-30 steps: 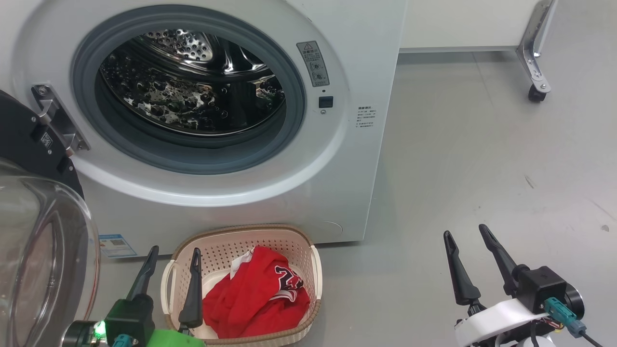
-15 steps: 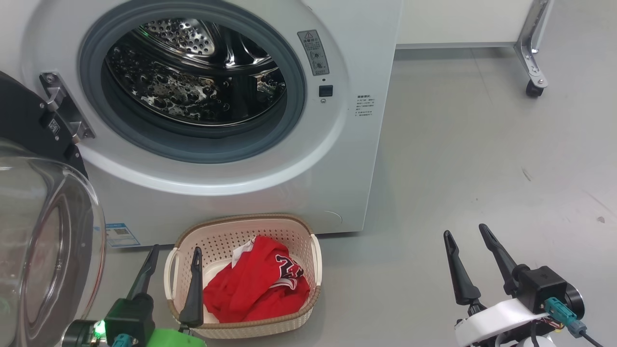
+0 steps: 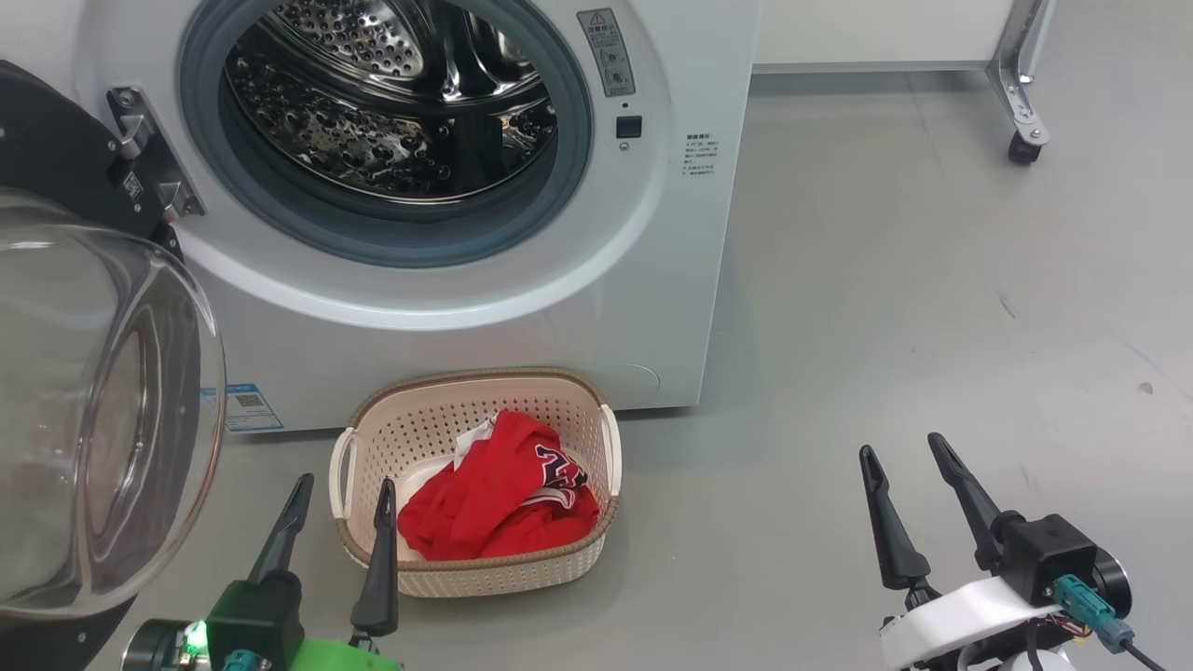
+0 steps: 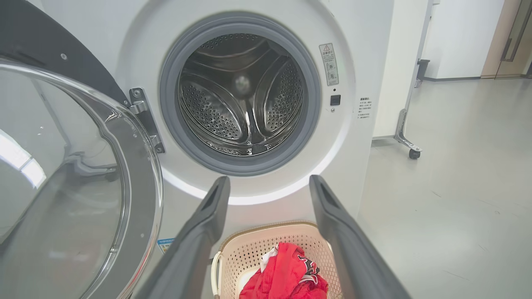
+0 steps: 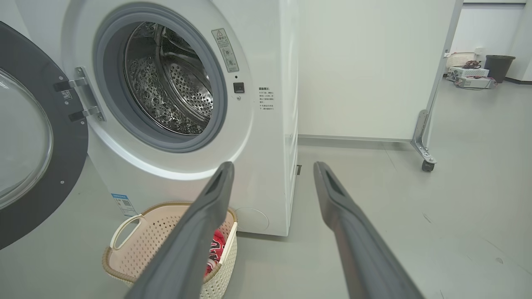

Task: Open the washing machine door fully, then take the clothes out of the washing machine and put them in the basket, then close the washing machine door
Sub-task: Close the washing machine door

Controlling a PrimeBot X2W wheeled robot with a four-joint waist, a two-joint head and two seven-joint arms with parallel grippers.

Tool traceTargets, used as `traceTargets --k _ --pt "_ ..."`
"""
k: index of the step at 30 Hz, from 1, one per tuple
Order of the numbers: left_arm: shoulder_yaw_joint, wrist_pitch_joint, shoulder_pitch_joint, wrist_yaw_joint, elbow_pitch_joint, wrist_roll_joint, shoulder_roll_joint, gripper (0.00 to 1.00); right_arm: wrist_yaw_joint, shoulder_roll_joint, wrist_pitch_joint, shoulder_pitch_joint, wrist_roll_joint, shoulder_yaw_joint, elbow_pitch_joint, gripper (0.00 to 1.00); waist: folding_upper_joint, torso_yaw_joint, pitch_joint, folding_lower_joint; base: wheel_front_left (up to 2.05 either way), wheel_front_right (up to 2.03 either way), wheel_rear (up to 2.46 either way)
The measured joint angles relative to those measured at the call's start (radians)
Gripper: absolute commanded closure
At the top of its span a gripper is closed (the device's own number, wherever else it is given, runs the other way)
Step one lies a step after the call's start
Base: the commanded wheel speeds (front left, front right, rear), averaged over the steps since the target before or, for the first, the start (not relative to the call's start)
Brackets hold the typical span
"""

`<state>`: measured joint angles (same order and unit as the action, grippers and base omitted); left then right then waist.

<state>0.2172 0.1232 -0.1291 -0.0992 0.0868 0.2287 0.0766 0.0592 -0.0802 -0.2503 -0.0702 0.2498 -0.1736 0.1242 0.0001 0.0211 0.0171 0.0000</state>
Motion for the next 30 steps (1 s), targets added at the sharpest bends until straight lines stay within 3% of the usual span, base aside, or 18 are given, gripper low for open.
traceTargets --k 15,30 --pt "-0.009 0.0 -0.005 -0.002 0.019 0.0 0.0 0.0 0.0 0.001 0.0 -0.001 0.0 -0.005 0.0 0.0 0.0 -0.004 -0.003 0.0 -0.64 0.64 0.0" --pt "-0.009 0.0 -0.015 -0.002 0.033 0.0 0.0 0.0 -0.001 -0.001 0.0 -0.002 0.0 -0.005 0.0 0.0 0.0 0.001 0.003 0.0 -0.11 0.11 0.0"
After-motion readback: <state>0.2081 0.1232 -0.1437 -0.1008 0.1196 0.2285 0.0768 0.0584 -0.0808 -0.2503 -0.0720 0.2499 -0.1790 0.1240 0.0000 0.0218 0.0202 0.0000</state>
